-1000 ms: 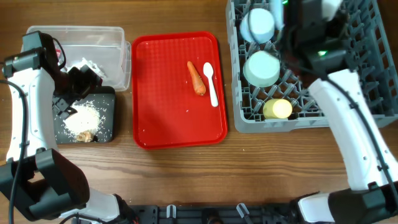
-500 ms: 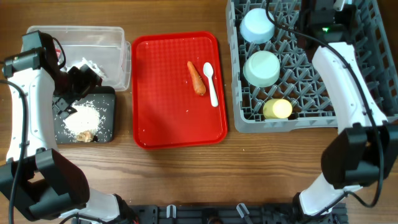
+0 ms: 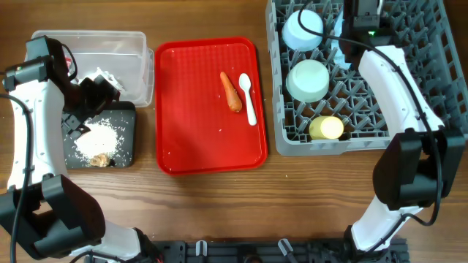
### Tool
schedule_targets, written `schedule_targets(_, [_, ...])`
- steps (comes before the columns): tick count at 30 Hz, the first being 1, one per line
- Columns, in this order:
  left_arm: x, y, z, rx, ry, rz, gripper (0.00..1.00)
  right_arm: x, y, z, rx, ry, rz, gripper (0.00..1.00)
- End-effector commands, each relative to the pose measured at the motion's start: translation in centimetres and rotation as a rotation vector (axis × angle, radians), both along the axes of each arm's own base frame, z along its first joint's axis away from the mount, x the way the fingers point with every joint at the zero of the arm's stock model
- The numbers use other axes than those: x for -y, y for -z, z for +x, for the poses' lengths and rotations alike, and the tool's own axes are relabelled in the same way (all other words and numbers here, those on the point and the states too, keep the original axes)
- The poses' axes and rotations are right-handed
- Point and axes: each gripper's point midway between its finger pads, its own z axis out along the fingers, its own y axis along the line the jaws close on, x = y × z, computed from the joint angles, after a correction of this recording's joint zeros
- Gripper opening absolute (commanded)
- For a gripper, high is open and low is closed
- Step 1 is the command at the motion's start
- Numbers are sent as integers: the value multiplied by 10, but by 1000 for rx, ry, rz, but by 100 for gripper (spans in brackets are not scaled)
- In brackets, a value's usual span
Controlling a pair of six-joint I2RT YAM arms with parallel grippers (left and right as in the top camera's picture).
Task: Sort waste into correct bins and load items into the dishwasher rack
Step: 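Carry the blue plate into the rack and stand it upright, then grasp the white spoon on the red tray with the right gripper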
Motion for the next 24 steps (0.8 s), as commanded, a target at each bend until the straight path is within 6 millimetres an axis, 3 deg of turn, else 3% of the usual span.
schedule_targets(1, [-1,-2,1,10,-15,-4,100,-21,-3,1,20,-49,115,100])
schedule_targets(4, [-1,-2,1,10,-15,-4,100,-57,-38,-12,67,-169,325,100])
schedule_targets(5, [-1,-2,1,10,-15,-4,100,-88,-57,-24,77,-288,474,100])
schedule_targets(8, [-1,-2,1,10,-15,-4,100,-150,-92,-55,68,-525,749,100])
schedule_targets(13, [1,-2,0,7,-13,-10,100,-259,-100,-111,-111,-893,1019,100])
schedule_targets(14, [4,-2,1,10,-11,-27,100,-267,-100,-114,-118,-916,1022,100])
schedule_targets(17, [11,-3,1,13,-1,-64,100,-288,-84,-118,-160,-915,960,100])
schedule_targets(19, [17,-3,1,9,16,-66,100,-297,-57,-115,-199,-808,870,98])
schedule_targets(21, [26,-3,4,12,44,-65,100,-303,-32,-111,-227,-722,809,86])
schedule_targets(24, [43,-3,7,12,97,-65,100,-317,9,-109,-292,-620,769,84])
